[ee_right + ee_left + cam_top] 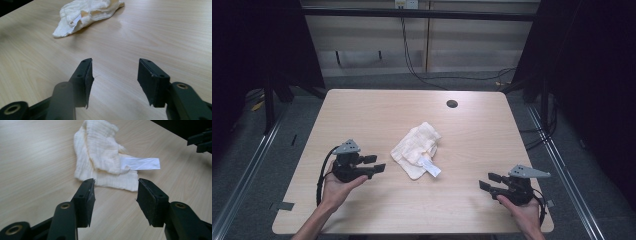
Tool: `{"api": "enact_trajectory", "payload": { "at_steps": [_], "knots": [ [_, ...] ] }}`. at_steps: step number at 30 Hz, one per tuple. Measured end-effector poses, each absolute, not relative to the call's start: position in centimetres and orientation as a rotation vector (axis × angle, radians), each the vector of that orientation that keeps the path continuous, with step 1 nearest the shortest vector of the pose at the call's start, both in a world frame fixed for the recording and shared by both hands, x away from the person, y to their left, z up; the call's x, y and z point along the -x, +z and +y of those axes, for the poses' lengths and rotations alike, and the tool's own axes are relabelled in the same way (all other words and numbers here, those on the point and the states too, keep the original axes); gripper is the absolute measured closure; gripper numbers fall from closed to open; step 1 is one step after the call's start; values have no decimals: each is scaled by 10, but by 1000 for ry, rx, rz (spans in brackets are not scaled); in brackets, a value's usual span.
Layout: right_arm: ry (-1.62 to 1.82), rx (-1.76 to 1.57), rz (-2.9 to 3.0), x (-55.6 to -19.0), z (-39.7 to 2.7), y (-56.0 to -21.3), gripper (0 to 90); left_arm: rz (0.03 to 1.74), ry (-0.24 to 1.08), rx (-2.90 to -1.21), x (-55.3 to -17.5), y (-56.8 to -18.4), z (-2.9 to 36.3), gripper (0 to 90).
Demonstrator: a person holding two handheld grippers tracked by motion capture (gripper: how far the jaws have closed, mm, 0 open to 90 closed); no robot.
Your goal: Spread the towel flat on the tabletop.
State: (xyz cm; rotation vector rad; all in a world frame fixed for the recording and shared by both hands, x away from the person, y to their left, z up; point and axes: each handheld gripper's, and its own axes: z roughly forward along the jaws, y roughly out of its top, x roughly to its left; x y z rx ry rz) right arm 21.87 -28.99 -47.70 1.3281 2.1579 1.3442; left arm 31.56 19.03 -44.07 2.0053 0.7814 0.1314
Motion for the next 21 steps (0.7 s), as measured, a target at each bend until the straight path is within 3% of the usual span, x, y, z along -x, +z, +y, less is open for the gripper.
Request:
{"api": "enact_trajectory", "payload": {
  "at_steps": [21],
  "knots": [
    [1328, -1341, 2193, -222, -291, -481, 464, 699, 97, -2049, -365, -441, 145, 580]
  ]
}}
